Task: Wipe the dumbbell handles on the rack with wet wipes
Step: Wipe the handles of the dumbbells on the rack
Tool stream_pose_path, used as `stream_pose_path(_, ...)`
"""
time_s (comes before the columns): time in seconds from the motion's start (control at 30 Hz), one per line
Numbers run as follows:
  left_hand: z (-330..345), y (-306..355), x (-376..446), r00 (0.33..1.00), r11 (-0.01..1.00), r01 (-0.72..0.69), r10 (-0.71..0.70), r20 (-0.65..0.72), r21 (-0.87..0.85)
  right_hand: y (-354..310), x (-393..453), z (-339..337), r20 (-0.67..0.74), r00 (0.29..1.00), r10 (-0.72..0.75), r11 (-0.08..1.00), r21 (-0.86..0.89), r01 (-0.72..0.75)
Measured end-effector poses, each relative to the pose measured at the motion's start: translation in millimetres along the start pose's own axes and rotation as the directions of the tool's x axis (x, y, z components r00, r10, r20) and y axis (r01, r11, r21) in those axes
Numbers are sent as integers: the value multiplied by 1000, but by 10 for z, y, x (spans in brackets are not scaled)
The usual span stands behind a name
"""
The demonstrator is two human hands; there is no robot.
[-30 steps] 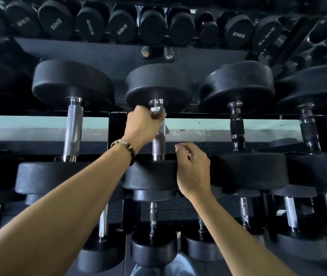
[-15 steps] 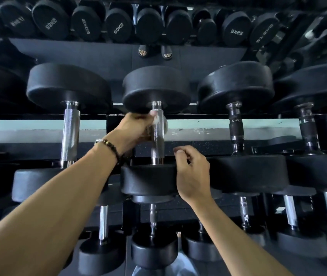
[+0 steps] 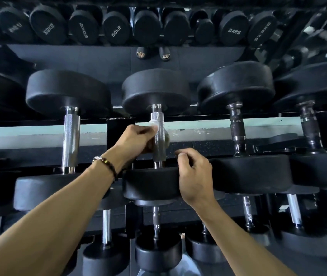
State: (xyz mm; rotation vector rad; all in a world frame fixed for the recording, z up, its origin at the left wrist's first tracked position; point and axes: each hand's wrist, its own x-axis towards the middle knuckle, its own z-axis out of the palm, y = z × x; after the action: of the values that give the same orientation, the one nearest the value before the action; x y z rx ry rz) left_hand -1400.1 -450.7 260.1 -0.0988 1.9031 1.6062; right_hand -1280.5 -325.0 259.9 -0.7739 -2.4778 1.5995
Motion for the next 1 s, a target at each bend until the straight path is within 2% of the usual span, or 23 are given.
stream_pose_path(0.07,28,81,156,981,995,-75,85,-177,65,-1,1,3,12,1000,15,1000,-4,-15)
stream_pose_path(0.13,74,215,328,945,992,-83,107,-308,90,-2,7,5,27,999,38,999,-11,-37)
stream_pose_path(0.2,117,249,275,922,950,-3,124,-366,313,-5,14,4,25,999,45,999,-15,-44)
stream_pose_path(0.27,147,203,120,918,852,20,192,-348,524,-14,11,2,17,999,43,999,-7,-43)
stream_pose_path(0.3,162,210,42,920,821,17,211,-331,571,-23,6,-1,18,999,46,999,-3,-46)
stream_pose_path(0.37,176,266,63,918,810,42,200,-342,585,-35,-3,-7,27,997,66,998,5,-66)
stream_pose_path(0.47,177,425,346,906,862,75,150,-395,501,-37,1,-36,47,997,65,998,-10,-64)
stream_pose_path(0.53,143,394,273,925,862,64,139,-355,503,-21,-2,-32,54,997,64,998,-14,-63)
stream_pose_path(0.63,27,159,33,978,814,68,61,-202,576,-23,4,-10,37,997,61,998,3,-61)
stream_pose_path(0.7,-15,135,15,991,876,61,4,-133,479,-21,5,-8,24,998,58,998,9,-58)
stream_pose_path(0.77,-1,230,175,994,986,58,-42,-103,153,-21,1,-16,43,997,59,998,20,-60)
stream_pose_path(0.83,14,381,285,994,997,40,-46,-98,-71,-21,1,-16,60,996,60,998,16,-62)
stream_pose_path(0.9,-1,392,215,997,987,81,-80,7,-141,-11,-1,-14,53,997,53,999,8,-54)
stream_pose_path(1.0,-39,246,-104,970,979,194,-182,159,-62,-14,-2,-12,29,999,37,999,13,-37)
